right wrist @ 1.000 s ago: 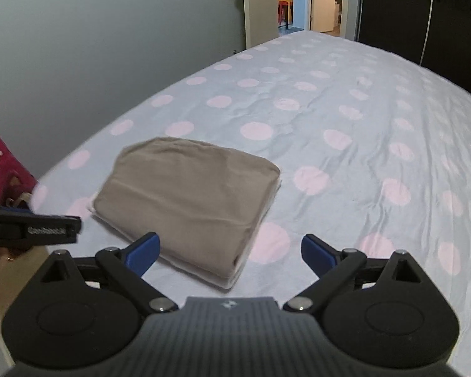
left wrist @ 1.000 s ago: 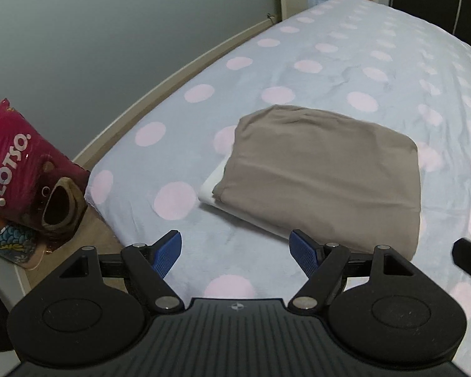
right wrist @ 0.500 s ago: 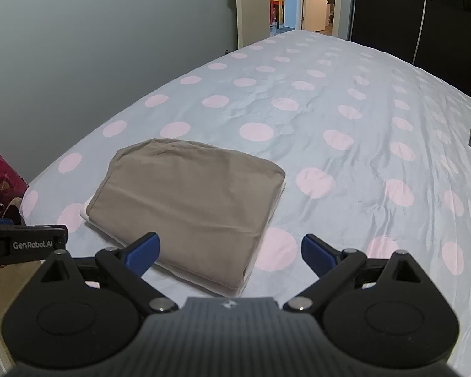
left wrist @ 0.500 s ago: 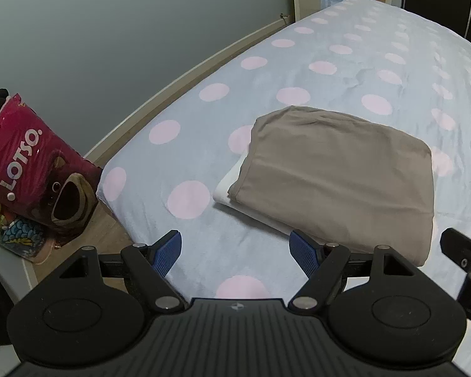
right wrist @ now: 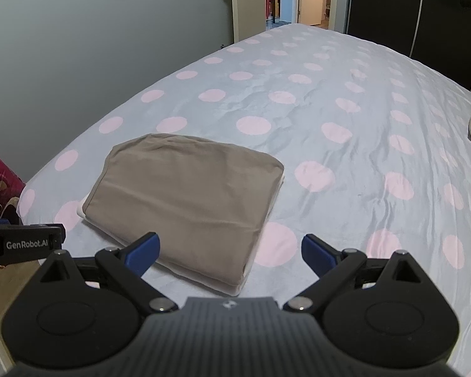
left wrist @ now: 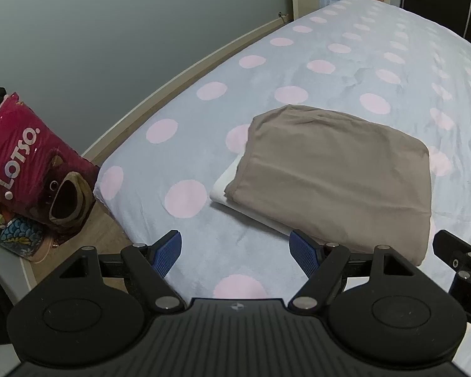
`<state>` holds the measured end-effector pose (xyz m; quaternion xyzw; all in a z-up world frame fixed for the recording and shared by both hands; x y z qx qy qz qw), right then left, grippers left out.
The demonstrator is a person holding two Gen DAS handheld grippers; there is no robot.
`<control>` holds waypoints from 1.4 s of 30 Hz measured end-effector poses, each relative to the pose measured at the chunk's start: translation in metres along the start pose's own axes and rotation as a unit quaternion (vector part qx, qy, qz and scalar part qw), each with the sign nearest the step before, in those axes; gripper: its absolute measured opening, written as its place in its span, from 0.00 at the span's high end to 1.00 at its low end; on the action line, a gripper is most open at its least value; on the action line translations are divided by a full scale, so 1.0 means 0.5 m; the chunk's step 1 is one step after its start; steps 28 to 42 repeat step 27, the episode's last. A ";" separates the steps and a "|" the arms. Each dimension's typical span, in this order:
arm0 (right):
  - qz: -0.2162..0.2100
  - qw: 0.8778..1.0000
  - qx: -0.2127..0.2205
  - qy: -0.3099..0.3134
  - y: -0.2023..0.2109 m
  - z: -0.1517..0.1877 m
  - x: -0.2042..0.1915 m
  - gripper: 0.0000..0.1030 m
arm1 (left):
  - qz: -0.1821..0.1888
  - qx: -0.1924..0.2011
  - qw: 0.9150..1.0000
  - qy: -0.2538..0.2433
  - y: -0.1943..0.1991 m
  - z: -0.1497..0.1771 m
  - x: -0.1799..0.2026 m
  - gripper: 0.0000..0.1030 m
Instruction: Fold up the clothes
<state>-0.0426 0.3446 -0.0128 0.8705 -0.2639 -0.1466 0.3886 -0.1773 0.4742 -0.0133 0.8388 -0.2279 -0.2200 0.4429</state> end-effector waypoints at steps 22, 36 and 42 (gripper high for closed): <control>0.001 1.000 -0.003 0.002 -0.003 0.007 -0.002 0.05 | 0.021 -0.004 1.000 -0.020 0.001 0.008 0.026 0.27; 0.001 1.000 -0.004 0.003 -0.003 0.009 0.000 0.05 | 0.021 -0.007 0.999 -0.023 0.000 0.011 0.028 0.27; 0.001 1.000 -0.004 0.003 -0.003 0.009 0.000 0.05 | 0.021 -0.007 0.999 -0.023 0.000 0.011 0.028 0.27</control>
Point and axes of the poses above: each gripper's, at about its wrist camera, not at the fingertips, and y roughly against the way its jaws point, x to its right, z to its underside, the point moved 5 cm from there along -y, roughly the way its jaws point
